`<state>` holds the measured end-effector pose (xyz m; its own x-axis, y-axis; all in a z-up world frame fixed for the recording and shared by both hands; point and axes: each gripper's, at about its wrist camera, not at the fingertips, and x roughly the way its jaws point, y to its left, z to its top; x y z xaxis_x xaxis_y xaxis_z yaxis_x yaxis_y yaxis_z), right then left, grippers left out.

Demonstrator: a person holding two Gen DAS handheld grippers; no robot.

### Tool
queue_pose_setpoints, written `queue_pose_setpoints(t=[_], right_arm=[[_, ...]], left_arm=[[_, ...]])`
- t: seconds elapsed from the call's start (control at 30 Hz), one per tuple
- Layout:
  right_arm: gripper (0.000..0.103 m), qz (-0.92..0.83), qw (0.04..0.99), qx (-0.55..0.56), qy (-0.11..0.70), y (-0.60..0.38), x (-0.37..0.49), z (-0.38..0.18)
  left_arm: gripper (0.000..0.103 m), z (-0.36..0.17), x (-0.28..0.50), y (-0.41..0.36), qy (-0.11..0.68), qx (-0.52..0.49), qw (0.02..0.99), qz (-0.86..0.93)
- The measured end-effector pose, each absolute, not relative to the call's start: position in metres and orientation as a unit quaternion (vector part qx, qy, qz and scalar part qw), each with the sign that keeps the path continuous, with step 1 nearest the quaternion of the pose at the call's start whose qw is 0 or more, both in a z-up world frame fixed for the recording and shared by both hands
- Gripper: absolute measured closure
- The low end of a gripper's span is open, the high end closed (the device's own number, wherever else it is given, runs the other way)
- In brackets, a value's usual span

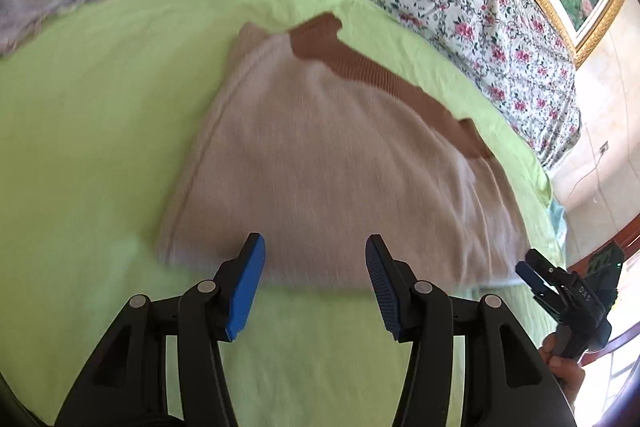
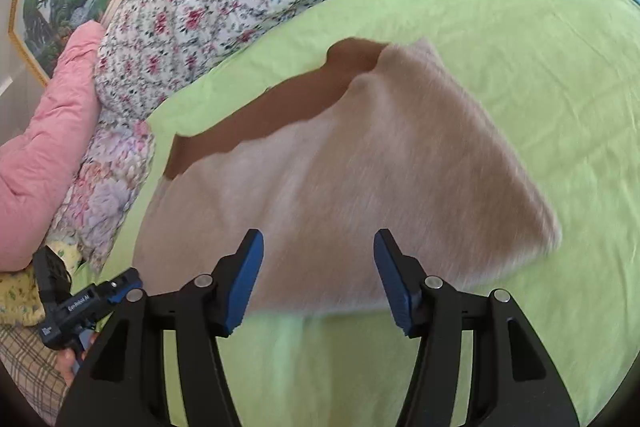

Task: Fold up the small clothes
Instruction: 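Lift the hem with the left tool and fold it toward the collar, then release the folded sweater and withdraw the left tool, then grasp the folded sweater edge with the left tool while the right tool grasps it too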

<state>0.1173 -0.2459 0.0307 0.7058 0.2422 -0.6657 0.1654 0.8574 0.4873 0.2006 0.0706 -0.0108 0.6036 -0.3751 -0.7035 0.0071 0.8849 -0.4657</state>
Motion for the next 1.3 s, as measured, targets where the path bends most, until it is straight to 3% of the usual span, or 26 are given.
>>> queue_pose_setpoints(t=[0.37, 0.67, 0.93, 1.03, 1.1, 1.17, 1.3], right_arm=[[0.043, 0.036, 0.878, 0.287, 0.382, -0.225, 0.082, 0.024], [0.04, 0.039, 0.873, 0.293, 0.388, -0.222, 0.072, 0.019], [0.04, 0.041, 0.871, 0.294, 0.392, -0.221, 0.073, 0.018], [0.04, 0.042, 0.873, 0.293, 0.389, -0.221, 0.073, 0.021], [0.04, 0.045, 0.874, 0.293, 0.385, -0.223, 0.075, 0.024], [0.04, 0.047, 0.875, 0.293, 0.383, -0.225, 0.078, 0.026], [0.04, 0.05, 0.879, 0.289, 0.375, -0.234, 0.088, 0.033]], left_arm=[[0.05, -0.029, 0.166, 0.073, 0.447, -0.254, 0.851, -0.109], [0.048, -0.035, 0.171, 0.074, 0.444, -0.278, 0.846, -0.103], [0.049, -0.047, 0.205, 0.095, 0.4, -0.359, 0.839, -0.085], [0.054, -0.048, 0.22, 0.1, 0.389, -0.374, 0.839, -0.067], [0.064, -0.045, 0.233, 0.099, 0.388, -0.367, 0.844, -0.051], [0.088, -0.042, 0.241, 0.099, 0.388, -0.359, 0.848, -0.043], [0.094, -0.019, 0.248, 0.08, 0.369, -0.306, 0.876, -0.046]])
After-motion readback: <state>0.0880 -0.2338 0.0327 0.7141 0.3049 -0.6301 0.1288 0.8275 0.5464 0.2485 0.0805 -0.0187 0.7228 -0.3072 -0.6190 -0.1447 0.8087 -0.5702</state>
